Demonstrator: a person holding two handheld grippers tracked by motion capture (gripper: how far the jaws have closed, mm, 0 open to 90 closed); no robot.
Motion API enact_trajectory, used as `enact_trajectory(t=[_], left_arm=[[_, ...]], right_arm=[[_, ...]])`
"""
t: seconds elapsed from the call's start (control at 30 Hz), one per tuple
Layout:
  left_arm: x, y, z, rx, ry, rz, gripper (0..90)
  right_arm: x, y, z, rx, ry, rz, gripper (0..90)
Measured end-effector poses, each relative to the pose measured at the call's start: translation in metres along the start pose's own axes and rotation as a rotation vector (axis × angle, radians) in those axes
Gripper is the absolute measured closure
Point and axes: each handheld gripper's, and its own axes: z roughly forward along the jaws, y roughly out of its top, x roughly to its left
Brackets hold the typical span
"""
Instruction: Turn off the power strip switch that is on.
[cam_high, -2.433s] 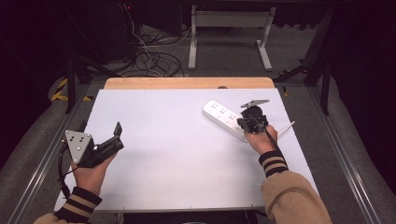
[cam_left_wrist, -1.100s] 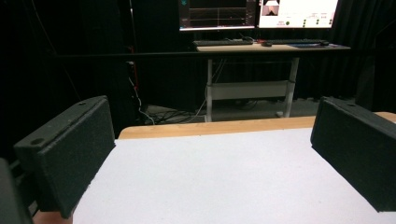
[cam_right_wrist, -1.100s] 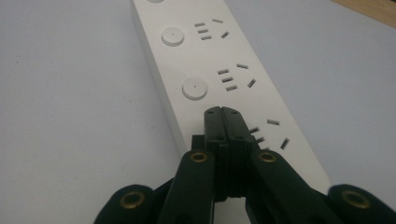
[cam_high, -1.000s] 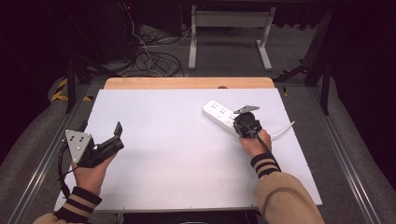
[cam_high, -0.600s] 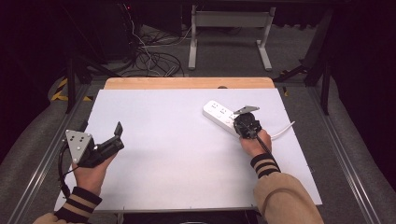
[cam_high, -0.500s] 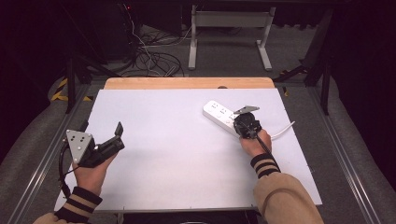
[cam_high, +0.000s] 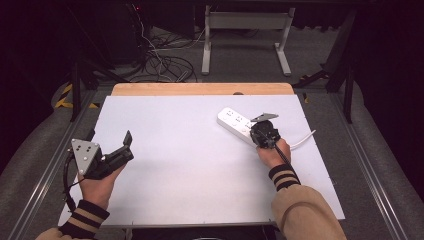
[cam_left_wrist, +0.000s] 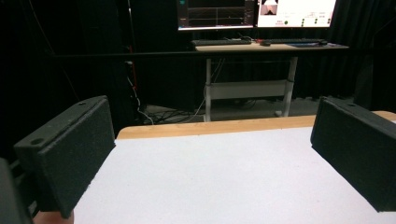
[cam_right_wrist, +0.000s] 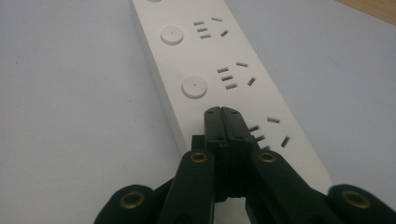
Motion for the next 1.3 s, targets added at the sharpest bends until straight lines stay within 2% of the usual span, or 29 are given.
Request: enact_trajectory(t=[0.2,0.47,1.3], left_arm=[[0.0001,0.0,0.0003,-0.002,-0.001,-0.001,0.2],[-0.0008,-0.0001,0.0013,-0.002,-0.003,-0.001,0.2],[-0.001,-0.0001,0.0019,-0.001,-0.007,-0.002,0.2]], right_arm=[[-0.0014,0.0001,-0.0002,-0.001,0.009,0.014,90.0],[0.0008,0.0008,-0.0006,0.003,-0.002,0.007,90.0],[-0.0008,0.0021,-0.0035,-0.002,0.014,0.018,90.0]])
